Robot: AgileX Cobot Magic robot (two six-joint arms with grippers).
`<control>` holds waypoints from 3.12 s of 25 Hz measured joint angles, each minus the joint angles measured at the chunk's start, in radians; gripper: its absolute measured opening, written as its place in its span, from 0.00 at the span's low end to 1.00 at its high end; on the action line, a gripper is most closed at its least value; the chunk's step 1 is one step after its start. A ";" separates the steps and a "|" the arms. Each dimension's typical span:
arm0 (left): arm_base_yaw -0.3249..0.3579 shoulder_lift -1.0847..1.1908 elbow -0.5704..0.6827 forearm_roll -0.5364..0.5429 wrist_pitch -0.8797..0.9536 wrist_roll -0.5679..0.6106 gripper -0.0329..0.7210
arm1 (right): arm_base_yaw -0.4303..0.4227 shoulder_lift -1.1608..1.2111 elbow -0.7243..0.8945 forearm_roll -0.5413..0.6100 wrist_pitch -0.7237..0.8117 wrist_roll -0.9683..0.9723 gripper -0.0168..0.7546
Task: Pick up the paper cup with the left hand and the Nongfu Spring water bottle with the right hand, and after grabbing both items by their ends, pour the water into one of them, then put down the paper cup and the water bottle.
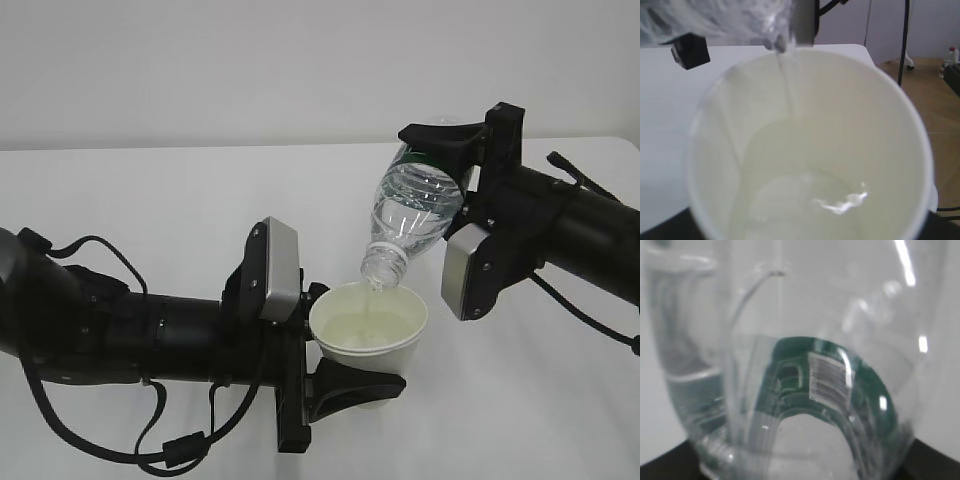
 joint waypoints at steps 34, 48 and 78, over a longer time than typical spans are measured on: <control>0.000 0.000 0.000 0.026 0.038 -0.012 0.59 | 0.002 0.000 0.000 -0.011 -0.005 -0.002 0.60; 0.000 0.000 0.000 0.026 0.038 -0.012 0.59 | 0.002 0.000 0.000 -0.011 -0.006 -0.014 0.60; 0.000 0.000 0.000 0.026 0.038 -0.012 0.59 | 0.002 0.000 -0.008 -0.013 -0.006 -0.016 0.60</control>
